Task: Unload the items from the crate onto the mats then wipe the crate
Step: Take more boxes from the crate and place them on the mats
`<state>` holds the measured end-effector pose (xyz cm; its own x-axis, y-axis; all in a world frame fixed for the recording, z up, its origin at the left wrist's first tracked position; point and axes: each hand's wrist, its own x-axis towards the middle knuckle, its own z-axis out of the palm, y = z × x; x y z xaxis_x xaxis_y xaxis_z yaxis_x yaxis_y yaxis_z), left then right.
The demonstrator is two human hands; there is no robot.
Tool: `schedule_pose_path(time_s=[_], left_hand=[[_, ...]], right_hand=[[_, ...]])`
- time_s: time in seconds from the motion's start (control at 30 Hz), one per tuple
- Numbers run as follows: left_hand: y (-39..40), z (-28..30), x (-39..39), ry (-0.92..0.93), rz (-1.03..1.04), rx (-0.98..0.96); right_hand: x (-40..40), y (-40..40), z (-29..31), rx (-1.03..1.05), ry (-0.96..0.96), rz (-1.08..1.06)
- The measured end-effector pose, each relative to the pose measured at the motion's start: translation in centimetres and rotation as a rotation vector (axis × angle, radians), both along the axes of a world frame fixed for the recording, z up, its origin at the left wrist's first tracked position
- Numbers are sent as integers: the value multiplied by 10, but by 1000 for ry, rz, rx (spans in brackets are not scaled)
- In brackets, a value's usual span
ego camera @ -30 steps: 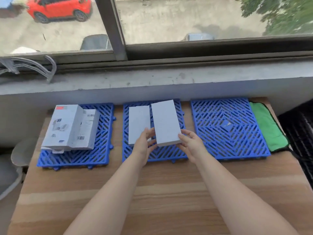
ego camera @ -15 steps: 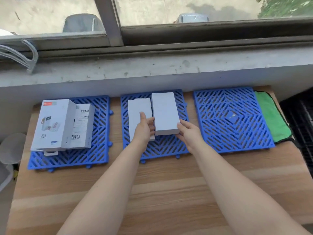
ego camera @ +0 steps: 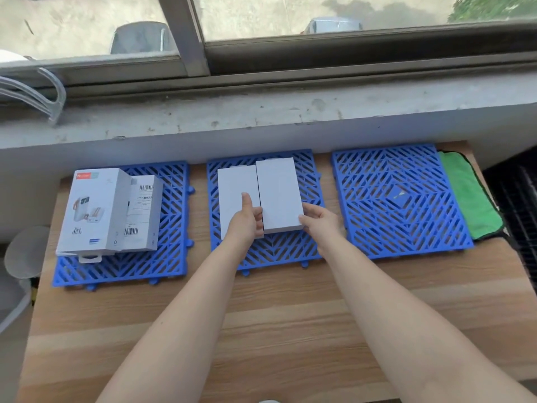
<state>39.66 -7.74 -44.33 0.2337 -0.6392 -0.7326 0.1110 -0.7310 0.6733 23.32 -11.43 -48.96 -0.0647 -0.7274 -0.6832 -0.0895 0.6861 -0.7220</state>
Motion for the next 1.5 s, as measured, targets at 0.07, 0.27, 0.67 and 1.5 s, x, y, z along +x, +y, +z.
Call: schedule_pose_path(time_s=[0.07, 0.27, 0.67, 1.5], left_hand=[[1, -1, 1, -6, -1, 12], [4, -2, -1, 46, 43, 39], [9, -11, 1, -25, -8, -114], [24, 28, -77, -1255, -1155, -187]], right_hand=[[0, 0, -1, -11, 13, 14], [0, 1, 3, -30, 77, 63], [7, 3, 11, -131, 148, 184], [-70, 33, 71, -261, 928, 1084]])
